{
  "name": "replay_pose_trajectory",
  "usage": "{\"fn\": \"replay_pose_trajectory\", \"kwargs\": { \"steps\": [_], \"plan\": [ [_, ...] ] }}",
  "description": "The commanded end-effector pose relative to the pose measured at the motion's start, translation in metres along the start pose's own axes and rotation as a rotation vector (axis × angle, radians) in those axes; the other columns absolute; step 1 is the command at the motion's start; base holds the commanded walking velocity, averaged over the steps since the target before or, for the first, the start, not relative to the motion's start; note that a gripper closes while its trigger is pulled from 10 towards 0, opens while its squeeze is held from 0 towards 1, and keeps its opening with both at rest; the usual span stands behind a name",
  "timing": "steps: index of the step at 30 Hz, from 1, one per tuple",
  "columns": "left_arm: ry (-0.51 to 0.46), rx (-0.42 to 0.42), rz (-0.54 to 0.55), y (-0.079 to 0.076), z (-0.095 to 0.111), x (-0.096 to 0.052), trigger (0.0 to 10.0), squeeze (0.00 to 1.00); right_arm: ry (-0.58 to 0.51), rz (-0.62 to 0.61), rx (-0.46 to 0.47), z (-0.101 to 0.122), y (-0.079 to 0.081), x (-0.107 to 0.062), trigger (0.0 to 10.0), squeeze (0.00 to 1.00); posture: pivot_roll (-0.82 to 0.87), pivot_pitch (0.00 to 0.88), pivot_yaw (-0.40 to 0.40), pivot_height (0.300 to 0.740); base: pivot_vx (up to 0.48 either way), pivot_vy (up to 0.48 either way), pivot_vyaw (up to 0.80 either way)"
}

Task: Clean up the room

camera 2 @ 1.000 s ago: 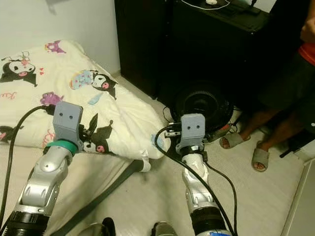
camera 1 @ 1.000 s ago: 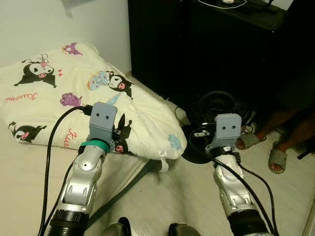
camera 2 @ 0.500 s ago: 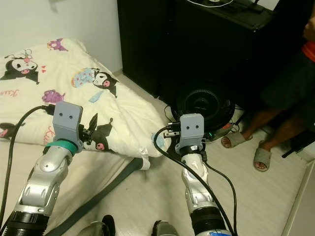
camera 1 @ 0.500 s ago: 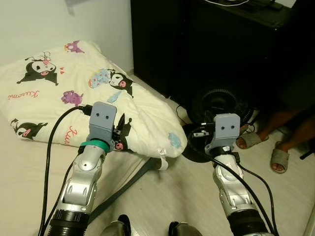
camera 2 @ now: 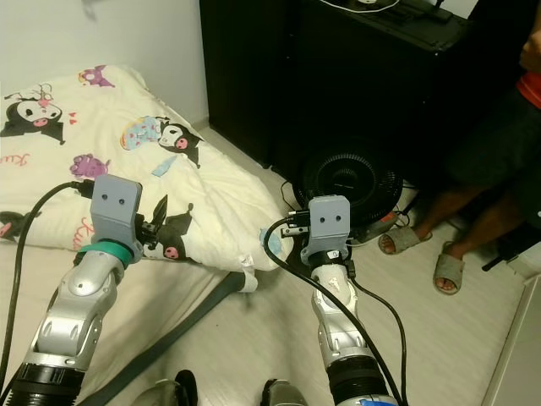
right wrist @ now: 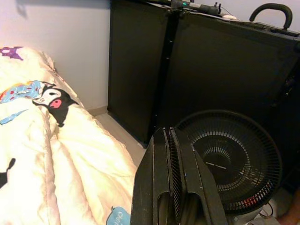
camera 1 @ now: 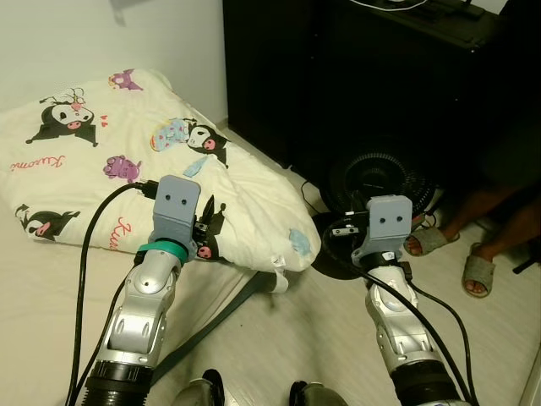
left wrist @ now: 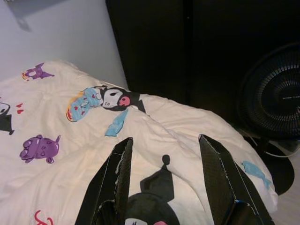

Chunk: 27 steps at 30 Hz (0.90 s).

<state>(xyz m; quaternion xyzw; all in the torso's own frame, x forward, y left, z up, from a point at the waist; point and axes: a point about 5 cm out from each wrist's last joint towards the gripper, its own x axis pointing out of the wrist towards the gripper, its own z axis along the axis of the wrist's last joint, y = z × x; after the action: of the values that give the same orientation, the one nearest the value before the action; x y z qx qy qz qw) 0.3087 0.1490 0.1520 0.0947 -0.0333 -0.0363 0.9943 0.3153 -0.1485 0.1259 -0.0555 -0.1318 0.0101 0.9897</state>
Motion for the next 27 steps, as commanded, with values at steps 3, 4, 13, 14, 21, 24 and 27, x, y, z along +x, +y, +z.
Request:
{"fn": "replay_pose_trajectory", "kwargs": {
  "steps": [3, 4, 13, 14, 21, 24, 27],
  "plan": [
    [0.032, -0.001, -0.003, -0.0011, -0.0069, -0.0027, 10.0, 0.0, 0.018, -0.004, 0.002, -0.0044, -0.0002, -0.0039, 10.0, 0.0, -0.03, 0.093, 0.035, 0.66, 0.0, 0.0, 0.0],
    [0.032, -0.001, -0.003, -0.0011, -0.0069, -0.0027, 10.0, 0.0, 0.018, -0.004, 0.002, -0.0044, -0.0002, -0.0039, 10.0, 0.0, -0.03, 0.093, 0.035, 0.66, 0.0, 0.0, 0.0],
    [0.033, -0.001, -0.004, -0.0008, -0.0069, -0.0028, 10.0, 0.0, 0.019, -0.005, 0.003, -0.0045, -0.0001, -0.0042, 10.0, 0.0, -0.03, 0.095, 0.036, 0.63, 0.0, 0.0, 0.0],
    [0.033, -0.001, -0.003, -0.0008, -0.007, -0.0029, 10.0, 0.0, 0.019, -0.006, 0.003, -0.0045, -0.0002, -0.0043, 10.0, 0.0, -0.03, 0.095, 0.036, 0.625, 0.0, 0.0, 0.0],
    [0.033, -0.001, -0.003, -0.001, -0.0069, -0.0028, 10.0, 0.0, 0.019, -0.005, 0.004, -0.0046, -0.0003, -0.0043, 10.0, 0.0, -0.03, 0.095, 0.036, 0.605, 0.0, 0.0, 0.0],
    [0.033, 0.0, -0.003, -0.0008, -0.007, -0.0026, 10.0, 0.0, 0.018, -0.006, 0.006, -0.0046, -0.0002, -0.0041, 10.0, 0.0, -0.03, 0.095, 0.036, 0.59, 0.0, 0.0, 0.0],
    [0.034, 0.0, -0.002, -0.0007, -0.007, -0.0027, 10.0, 0.0, 0.018, -0.006, 0.007, -0.0046, -0.0001, -0.004, 10.0, 0.0, -0.03, 0.095, 0.036, 0.585, 0.0, 0.0, 0.0]
  ]
}}
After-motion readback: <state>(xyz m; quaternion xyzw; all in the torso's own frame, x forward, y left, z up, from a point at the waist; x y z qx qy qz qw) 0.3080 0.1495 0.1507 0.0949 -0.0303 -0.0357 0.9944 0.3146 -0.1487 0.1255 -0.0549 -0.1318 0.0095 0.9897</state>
